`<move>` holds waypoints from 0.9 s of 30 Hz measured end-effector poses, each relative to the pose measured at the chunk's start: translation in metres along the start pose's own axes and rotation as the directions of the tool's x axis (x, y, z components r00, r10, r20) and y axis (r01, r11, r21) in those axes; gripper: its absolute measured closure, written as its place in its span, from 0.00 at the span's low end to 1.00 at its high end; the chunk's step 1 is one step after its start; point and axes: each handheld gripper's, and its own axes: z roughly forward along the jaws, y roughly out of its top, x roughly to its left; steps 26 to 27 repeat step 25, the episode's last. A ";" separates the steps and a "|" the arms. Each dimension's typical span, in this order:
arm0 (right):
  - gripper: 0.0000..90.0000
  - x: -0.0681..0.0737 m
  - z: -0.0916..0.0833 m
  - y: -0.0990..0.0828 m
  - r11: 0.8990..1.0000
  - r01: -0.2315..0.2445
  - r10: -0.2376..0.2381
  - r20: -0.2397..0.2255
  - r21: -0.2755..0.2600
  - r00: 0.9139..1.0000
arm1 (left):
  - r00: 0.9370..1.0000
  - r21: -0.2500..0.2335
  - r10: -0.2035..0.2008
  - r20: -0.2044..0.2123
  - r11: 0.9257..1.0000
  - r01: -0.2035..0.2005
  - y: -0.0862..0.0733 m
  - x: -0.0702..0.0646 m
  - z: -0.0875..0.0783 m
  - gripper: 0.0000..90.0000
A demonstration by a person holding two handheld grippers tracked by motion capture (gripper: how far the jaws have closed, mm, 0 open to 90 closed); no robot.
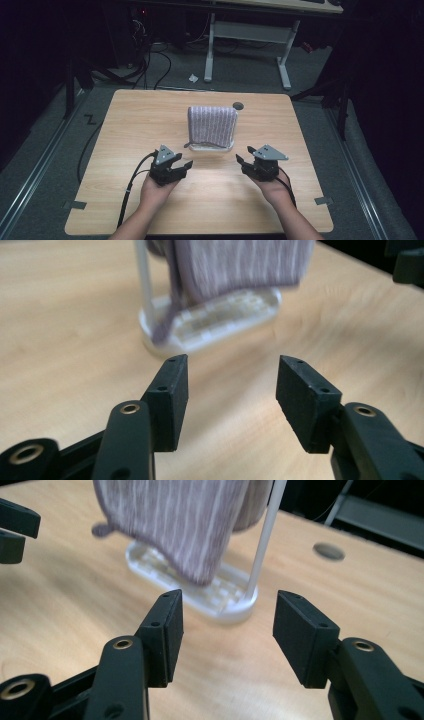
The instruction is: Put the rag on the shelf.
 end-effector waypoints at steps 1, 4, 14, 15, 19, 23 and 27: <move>0.51 0.003 0.000 -0.011 1.000 -0.010 0.010 -0.005 0.013 1.000 | 1.000 0.013 0.006 0.013 1.000 -0.006 -0.008 -0.003 0.000 0.49; 0.51 0.005 -0.001 -0.021 0.999 -0.030 0.030 -0.013 0.027 0.999 | 1.000 0.041 0.011 0.025 0.999 -0.012 -0.019 -0.007 0.000 0.48; 0.48 0.015 -0.035 -0.063 0.995 -0.067 0.068 -0.017 0.069 0.998 | 1.000 0.072 0.006 0.023 0.997 -0.007 -0.054 -0.027 -0.044 0.46; 0.49 0.013 -0.038 -0.064 0.996 -0.064 0.064 -0.010 0.059 0.998 | 1.000 0.066 0.017 0.015 0.998 -0.018 -0.053 -0.026 -0.045 0.45; 0.49 0.002 -0.035 -0.069 0.987 -0.143 0.144 -0.013 0.078 0.989 | 1.000 0.045 0.009 0.011 0.999 -0.009 -0.049 -0.021 -0.044 0.45; 0.49 0.000 -0.030 -0.070 0.987 -0.139 0.140 -0.005 0.085 0.990 | 1.000 0.048 0.011 -0.003 0.999 -0.011 -0.050 -0.017 -0.045 0.45; 0.49 0.001 -0.028 -0.071 0.987 -0.135 0.136 -0.010 0.090 0.991 | 1.000 0.047 -0.005 -0.004 0.999 0.005 -0.051 -0.013 -0.046 0.45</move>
